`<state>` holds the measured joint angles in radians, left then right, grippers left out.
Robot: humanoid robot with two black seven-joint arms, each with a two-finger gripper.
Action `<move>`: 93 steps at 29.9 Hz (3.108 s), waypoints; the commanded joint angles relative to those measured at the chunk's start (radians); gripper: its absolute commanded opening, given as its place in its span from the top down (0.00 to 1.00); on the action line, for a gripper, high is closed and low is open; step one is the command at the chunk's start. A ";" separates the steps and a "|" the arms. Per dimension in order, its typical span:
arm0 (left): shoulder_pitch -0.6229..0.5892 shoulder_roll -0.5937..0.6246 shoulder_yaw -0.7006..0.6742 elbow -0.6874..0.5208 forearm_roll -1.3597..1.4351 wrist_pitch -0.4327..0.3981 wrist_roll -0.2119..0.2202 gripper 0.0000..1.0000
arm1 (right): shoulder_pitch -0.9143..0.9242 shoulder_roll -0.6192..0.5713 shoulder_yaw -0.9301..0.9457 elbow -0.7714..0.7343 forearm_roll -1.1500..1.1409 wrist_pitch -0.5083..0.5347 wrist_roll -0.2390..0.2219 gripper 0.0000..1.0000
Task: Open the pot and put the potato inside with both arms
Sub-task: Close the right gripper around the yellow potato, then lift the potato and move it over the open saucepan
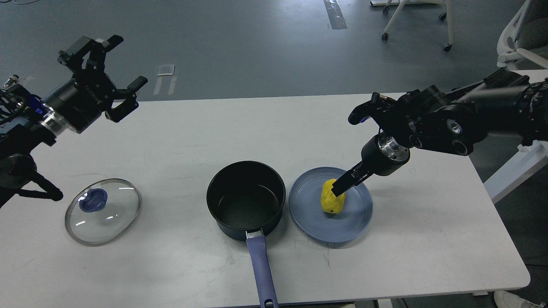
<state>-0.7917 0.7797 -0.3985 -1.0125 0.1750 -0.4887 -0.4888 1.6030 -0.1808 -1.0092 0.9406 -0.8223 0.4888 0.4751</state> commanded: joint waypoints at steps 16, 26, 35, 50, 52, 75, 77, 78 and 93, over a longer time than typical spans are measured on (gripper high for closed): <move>0.003 0.003 0.000 0.000 0.000 0.000 0.000 0.02 | -0.051 0.049 -0.002 -0.042 0.108 0.000 -0.006 0.00; 0.009 0.003 0.000 0.000 0.000 0.000 0.000 0.02 | -0.075 0.050 0.012 -0.066 0.109 0.000 -0.006 0.00; 0.009 0.003 0.000 0.000 -0.002 0.000 0.000 0.02 | -0.106 0.050 0.026 -0.077 0.121 0.000 -0.004 0.00; 0.009 0.010 -0.002 0.000 -0.002 0.000 0.000 0.02 | -0.112 0.081 0.026 -0.080 0.127 0.000 0.005 0.11; 0.009 0.013 -0.002 0.000 -0.002 0.000 0.000 0.02 | -0.117 0.090 0.026 -0.085 0.127 0.000 0.007 0.17; 0.009 0.023 -0.003 -0.001 -0.002 0.000 0.000 0.02 | -0.046 0.015 0.026 -0.043 0.129 0.000 0.014 0.54; 0.009 0.023 -0.003 -0.001 -0.002 0.000 0.000 0.02 | -0.016 -0.006 0.035 -0.019 0.131 0.000 0.014 0.54; 0.009 0.023 -0.003 -0.001 -0.002 0.000 0.000 0.02 | 0.017 -0.028 0.053 0.009 0.131 0.000 0.014 0.53; 0.009 0.066 -0.002 -0.017 -0.003 0.000 0.000 0.02 | 0.126 0.033 0.239 0.116 0.262 0.000 0.014 0.53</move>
<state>-0.7823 0.8346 -0.4005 -1.0230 0.1733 -0.4887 -0.4887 1.7289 -0.1993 -0.7798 1.0705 -0.5982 0.4887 0.4887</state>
